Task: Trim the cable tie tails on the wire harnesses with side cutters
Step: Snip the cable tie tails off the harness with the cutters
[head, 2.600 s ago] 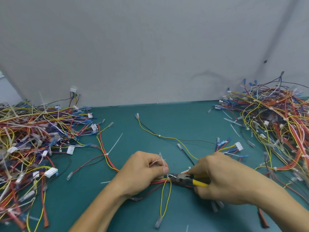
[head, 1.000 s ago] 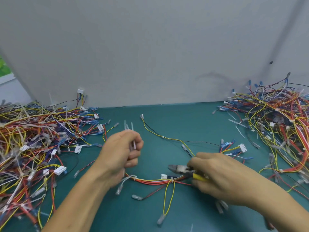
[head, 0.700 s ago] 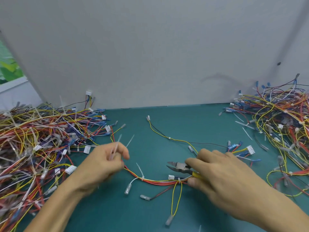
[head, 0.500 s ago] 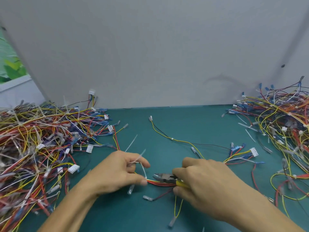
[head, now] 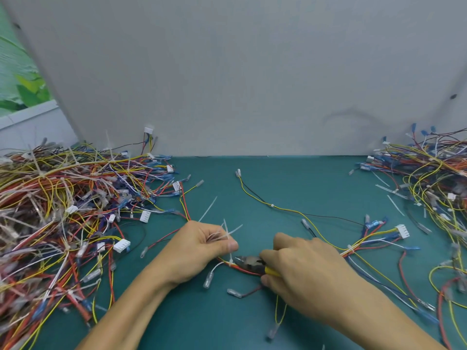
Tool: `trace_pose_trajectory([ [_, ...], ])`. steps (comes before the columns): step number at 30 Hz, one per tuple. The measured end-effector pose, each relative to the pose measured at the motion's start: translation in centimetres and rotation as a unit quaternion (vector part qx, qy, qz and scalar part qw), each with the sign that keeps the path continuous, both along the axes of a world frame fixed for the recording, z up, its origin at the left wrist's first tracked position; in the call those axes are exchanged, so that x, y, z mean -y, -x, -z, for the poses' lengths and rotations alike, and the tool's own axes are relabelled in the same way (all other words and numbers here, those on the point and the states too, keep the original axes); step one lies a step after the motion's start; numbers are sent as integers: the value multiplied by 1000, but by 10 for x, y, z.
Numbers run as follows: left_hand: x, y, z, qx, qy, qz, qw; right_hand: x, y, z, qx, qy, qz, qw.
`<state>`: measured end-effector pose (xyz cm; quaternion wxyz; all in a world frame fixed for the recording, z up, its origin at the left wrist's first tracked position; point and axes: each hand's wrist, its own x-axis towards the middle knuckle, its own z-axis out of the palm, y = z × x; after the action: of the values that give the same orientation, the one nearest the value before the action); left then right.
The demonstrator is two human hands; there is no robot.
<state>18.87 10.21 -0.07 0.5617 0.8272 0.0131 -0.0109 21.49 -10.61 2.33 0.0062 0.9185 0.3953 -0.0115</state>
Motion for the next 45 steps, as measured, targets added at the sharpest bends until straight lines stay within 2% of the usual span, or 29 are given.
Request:
trace_pose_trajectory([
  [45, -1, -4, 8, 6, -8, -15, 1000, -5, -3, 6, -8, 19, -21, 1000],
])
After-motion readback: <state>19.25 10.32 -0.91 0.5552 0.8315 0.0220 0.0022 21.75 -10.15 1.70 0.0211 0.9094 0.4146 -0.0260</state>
